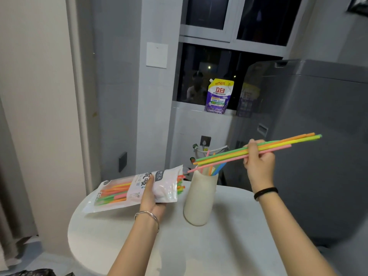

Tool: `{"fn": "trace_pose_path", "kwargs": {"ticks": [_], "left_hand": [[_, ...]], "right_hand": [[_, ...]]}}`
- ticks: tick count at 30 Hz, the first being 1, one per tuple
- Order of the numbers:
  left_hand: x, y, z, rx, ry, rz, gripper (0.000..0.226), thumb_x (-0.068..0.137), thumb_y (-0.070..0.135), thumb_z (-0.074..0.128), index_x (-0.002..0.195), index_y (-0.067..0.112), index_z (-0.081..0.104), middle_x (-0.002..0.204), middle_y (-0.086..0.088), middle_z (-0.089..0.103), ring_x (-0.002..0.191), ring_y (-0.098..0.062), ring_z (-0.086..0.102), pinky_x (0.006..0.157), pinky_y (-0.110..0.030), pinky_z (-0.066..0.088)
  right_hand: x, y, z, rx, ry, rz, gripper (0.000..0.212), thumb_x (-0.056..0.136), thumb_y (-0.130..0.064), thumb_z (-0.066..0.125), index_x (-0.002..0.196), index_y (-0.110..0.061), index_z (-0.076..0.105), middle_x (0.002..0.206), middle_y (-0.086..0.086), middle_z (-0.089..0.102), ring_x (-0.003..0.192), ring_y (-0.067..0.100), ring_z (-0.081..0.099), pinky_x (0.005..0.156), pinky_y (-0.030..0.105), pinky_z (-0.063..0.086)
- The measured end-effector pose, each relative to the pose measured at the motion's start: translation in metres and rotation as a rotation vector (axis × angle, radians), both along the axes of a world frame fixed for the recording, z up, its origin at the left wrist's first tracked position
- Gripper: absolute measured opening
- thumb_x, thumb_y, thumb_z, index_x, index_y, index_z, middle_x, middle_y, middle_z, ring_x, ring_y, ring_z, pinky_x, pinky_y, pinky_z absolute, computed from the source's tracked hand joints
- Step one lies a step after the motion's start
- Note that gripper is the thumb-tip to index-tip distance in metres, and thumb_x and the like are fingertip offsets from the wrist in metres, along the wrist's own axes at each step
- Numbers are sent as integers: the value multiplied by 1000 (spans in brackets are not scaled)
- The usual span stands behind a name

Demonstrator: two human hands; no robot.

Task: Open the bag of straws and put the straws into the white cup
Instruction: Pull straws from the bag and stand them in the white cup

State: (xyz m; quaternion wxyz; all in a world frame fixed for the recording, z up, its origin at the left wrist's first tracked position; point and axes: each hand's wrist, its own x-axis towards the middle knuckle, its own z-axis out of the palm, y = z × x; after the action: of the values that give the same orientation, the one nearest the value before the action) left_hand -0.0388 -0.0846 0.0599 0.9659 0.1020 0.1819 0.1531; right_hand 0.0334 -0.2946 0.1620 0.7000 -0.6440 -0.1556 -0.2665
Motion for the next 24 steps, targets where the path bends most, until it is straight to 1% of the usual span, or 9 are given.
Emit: {"fn": "trace_pose_path", "kwargs": {"ticks": [2,4,6,10,14,18,19,22,24], "left_hand": [[1,0,-1,3,4,-7,48,93,24,60,138,18,46,97,-9,68,85,-26,65,65,-56,53],[1,-2,-1,16,2,-26,46,93,24,60,137,18,46,98,-10,68,86,-27,65,60,-58,53],[2,-4,-1,21,5,-28,47,93,24,60,137,17,45,99,-11,67,87,-28,65,68,-61,53],[5,-6,-3,56,18,-8,51,93,23,61,141,17,44,107,-11,67,96,-28,64,101,-57,43],[6,-8,-3,63,28,-7,50,93,24,60,140,16,45,106,-11,67,93,-28,64,102,-57,42],[6,-6,-6,60,37,1,43,93,26,60,134,17,49,91,-8,74,79,-24,70,71,-50,55],[6,-6,-6,65,43,2,44,92,25,61,134,18,49,91,-8,73,80,-25,69,70,-50,55],[6,-5,-9,82,29,-6,52,92,25,62,140,18,45,115,-12,67,100,-31,64,99,-59,44],[7,-5,-9,99,25,-5,54,92,25,62,142,18,44,127,-14,63,113,-33,61,105,-61,38]], "right_hand": [[5,-5,8,-28,-25,-8,33,94,-23,50,61,-23,51,41,-9,46,38,3,44,40,17,36],[8,-8,13,-73,-48,-25,31,94,-23,49,63,-20,51,46,-7,46,39,3,46,40,15,37],[12,-9,17,-126,-68,-49,30,95,-24,48,67,-16,51,51,0,45,40,3,46,40,15,38],[19,-9,23,-247,-103,-68,29,96,-23,47,71,-9,52,55,4,46,46,6,48,45,17,41],[21,2,16,-457,-65,6,33,95,-24,48,66,-9,52,57,4,48,54,19,49,51,28,43],[25,17,7,-731,9,71,34,92,-29,54,77,0,62,72,19,64,69,31,63,68,43,56],[27,20,6,-803,42,83,32,90,-30,56,82,-1,66,77,19,67,73,30,65,72,45,57],[34,24,4,-947,126,89,29,82,-31,68,87,-3,69,83,16,71,79,28,68,75,47,57],[37,24,5,-911,173,97,26,78,-29,72,82,-3,68,82,17,71,79,29,68,76,48,57]]}}
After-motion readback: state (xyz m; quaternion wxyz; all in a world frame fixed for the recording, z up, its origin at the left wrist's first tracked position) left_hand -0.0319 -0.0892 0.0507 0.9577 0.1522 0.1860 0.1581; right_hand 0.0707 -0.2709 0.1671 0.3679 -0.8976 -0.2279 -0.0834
